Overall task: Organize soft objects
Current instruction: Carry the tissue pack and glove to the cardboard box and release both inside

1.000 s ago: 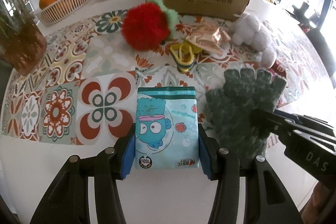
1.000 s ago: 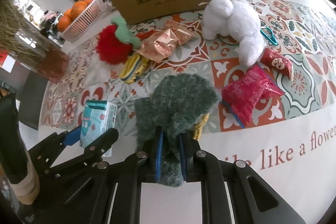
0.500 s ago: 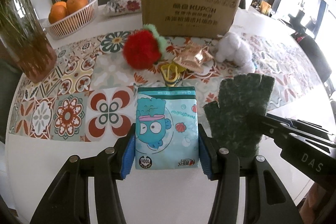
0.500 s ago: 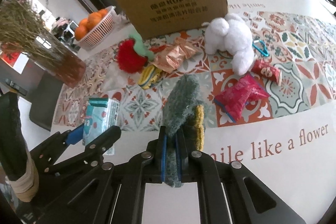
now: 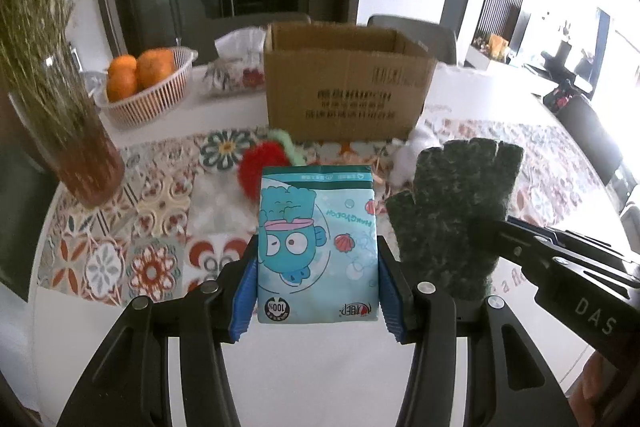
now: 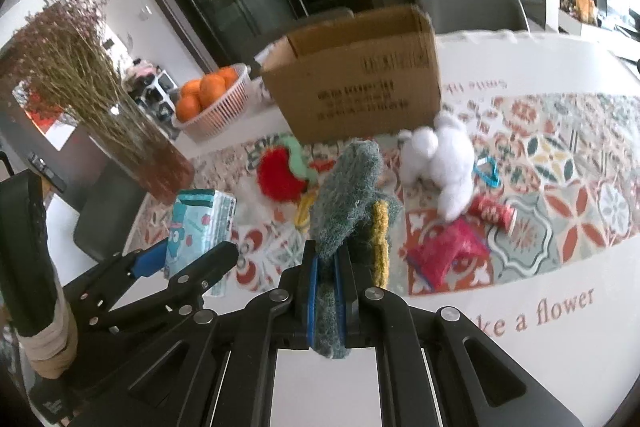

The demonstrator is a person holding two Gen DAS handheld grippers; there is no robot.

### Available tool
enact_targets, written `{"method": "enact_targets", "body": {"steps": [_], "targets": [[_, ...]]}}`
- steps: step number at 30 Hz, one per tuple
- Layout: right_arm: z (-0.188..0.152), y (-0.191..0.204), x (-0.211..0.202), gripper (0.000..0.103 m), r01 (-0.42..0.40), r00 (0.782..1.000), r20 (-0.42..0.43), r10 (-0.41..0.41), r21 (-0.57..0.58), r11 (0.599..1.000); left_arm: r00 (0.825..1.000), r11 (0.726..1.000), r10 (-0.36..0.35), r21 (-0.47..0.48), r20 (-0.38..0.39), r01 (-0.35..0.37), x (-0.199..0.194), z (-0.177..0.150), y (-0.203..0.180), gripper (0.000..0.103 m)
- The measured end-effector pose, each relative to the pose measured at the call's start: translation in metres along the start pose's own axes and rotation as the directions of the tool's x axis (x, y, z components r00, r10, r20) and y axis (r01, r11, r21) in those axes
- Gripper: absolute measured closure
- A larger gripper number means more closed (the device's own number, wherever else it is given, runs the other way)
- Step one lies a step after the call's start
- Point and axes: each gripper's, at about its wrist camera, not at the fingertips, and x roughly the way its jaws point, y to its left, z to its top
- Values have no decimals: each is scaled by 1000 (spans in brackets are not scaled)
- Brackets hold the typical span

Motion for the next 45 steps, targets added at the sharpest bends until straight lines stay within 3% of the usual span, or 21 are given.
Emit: {"method": "enact_targets", "body": {"steps": [14, 30, 45], "targets": [[48, 6, -35, 94, -19, 985, 169, 25, -38, 999, 994, 999, -32, -5, 104, 32, -18, 54, -5, 51], [115, 5, -44, 94, -17, 959, 282, 32, -55, 998, 982, 999, -25, 28, 185, 20, -9, 128, -13, 51], [191, 4, -22, 94, -28, 944, 324, 56, -89, 996, 986, 1000, -21, 12, 165, 20, 32, 192, -6, 51]]}}
